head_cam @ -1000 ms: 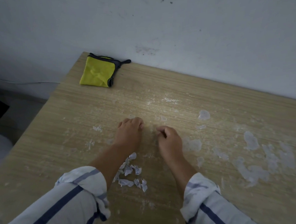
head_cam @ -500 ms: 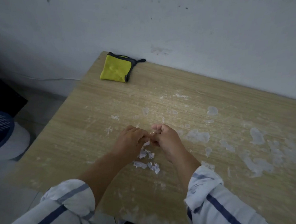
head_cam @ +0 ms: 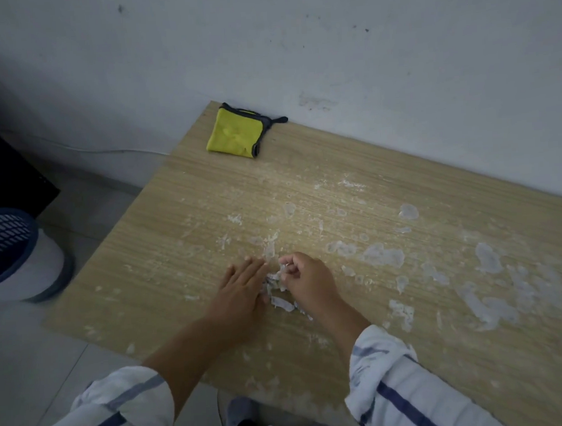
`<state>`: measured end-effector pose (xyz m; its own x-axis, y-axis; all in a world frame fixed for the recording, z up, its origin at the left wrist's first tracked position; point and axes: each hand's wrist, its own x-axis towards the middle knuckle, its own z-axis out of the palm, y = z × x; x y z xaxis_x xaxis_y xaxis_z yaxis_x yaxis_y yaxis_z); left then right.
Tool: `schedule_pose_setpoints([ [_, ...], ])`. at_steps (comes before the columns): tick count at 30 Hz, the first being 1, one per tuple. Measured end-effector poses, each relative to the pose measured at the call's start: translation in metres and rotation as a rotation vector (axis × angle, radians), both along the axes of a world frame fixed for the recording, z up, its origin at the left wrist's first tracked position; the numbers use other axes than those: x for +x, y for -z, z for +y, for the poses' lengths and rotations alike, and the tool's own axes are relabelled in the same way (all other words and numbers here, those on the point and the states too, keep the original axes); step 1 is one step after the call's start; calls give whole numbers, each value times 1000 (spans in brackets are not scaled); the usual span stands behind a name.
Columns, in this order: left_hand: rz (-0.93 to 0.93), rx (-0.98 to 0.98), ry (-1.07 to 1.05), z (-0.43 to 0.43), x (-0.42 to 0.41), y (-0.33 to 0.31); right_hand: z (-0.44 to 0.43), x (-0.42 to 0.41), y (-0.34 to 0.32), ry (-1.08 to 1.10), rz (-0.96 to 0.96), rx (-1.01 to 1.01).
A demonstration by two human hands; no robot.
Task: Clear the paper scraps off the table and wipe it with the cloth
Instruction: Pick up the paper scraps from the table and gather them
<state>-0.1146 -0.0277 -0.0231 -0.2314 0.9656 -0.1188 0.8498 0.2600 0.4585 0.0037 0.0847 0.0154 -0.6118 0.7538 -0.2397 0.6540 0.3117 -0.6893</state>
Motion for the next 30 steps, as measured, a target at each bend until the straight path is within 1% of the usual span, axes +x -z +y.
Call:
schedule_pose_setpoints([
  [3,10,-5,-14,1,6,2,-8,-3,5,-64,-51,231],
  [5,21,-17,-13,2,7,1,-11,-4,5,-87,-59,279],
  [8,17,-11,-17,2,8,0,-14,-6,3,-126,-81,274],
  [12,32,-7,-10,2,7,1,-16,-6,2,-123,-70,223],
  [20,25,-27,-17,3,9,-4,-12,-6,6,-82,-82,280],
  [25,68,-68,-9,4,11,-4,-8,-1,8,-125,-133,261],
  [30,99,-100,-35,7,14,-8,-5,12,3,-74,-46,242],
])
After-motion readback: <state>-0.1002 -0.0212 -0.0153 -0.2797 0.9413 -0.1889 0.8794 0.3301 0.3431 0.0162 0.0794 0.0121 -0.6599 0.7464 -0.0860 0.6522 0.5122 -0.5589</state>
